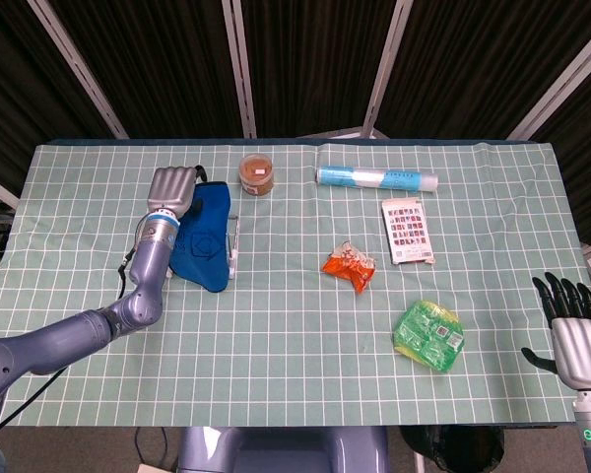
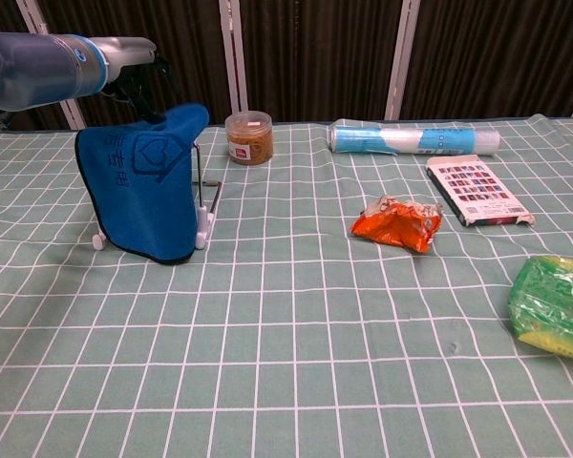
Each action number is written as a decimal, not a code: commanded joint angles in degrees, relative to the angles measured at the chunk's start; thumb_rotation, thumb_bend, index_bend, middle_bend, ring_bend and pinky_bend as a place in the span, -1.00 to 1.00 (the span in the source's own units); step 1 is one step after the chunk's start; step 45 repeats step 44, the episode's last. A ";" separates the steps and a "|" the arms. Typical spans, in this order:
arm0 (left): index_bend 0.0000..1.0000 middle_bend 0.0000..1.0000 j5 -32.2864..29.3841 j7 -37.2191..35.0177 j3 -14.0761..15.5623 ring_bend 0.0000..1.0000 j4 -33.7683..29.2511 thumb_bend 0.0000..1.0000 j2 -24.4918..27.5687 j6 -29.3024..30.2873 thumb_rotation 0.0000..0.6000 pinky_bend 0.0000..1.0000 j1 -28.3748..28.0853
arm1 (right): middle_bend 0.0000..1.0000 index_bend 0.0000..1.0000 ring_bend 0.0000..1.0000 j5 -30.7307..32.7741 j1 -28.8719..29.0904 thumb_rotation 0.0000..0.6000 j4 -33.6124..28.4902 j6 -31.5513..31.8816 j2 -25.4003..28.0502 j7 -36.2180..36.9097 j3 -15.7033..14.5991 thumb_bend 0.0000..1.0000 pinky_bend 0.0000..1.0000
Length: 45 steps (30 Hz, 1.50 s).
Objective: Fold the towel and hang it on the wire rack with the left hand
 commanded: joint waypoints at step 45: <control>-1.00 -1.00 50.86 -19.58 22.98 -1.00 -44.88 -0.93 27.97 47.80 1.00 -1.00 48.70 | -1.00 -1.00 -1.00 -8.62 -1.63 1.00 -2.65 5.65 2.35 4.54 -2.11 -1.00 -1.00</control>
